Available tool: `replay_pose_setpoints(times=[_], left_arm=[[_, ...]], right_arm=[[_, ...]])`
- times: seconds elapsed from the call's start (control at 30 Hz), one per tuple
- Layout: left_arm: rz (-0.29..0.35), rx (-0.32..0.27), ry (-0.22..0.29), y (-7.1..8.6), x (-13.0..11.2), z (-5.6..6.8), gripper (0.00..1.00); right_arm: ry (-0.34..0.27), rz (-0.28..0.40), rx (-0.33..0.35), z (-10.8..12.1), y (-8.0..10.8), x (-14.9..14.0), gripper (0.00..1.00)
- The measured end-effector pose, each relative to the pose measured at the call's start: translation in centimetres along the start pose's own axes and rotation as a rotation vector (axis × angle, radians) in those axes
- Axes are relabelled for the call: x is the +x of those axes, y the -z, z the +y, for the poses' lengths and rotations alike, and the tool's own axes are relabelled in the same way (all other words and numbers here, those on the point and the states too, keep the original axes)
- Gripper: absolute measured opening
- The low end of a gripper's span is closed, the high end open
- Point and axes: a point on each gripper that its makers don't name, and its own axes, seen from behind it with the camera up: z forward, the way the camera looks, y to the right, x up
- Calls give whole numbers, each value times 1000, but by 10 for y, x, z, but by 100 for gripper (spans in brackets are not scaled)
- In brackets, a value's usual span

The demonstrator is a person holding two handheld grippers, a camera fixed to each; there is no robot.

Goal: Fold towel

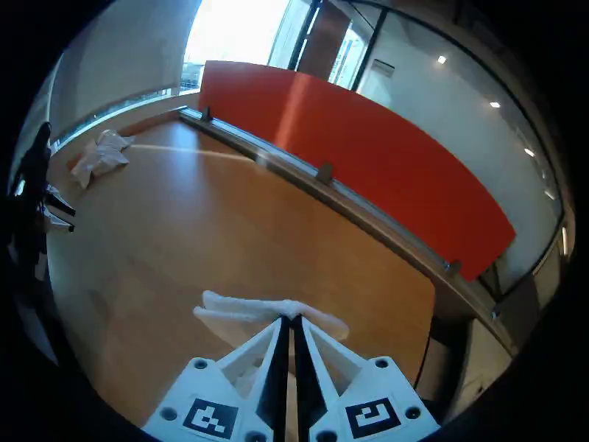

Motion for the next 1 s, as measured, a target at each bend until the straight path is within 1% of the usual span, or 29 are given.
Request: replay_pose_setpoints(times=[0.1,0.2,0.37,0.47,0.73,1.0], left_arm=[[-1,-1,-6,-1,2,7,94],[-1,-2,-14,-2,4,14,94],[-3,-6,-24,-3,6,23,94],[-5,-8,-28,-3,5,27,94],[-16,-10,-32,-1,-2,29,93],[-20,-15,-37,3,-7,28,94]], right_arm=[[-13,-13,-7,13,1,-12,4],[-25,-23,-7,20,3,-22,4],[-35,-33,-11,26,7,-37,4],[-42,-38,-13,28,10,-44,4],[-61,-66,-18,23,25,-72,4],[-105,-123,-31,14,41,-120,4]])
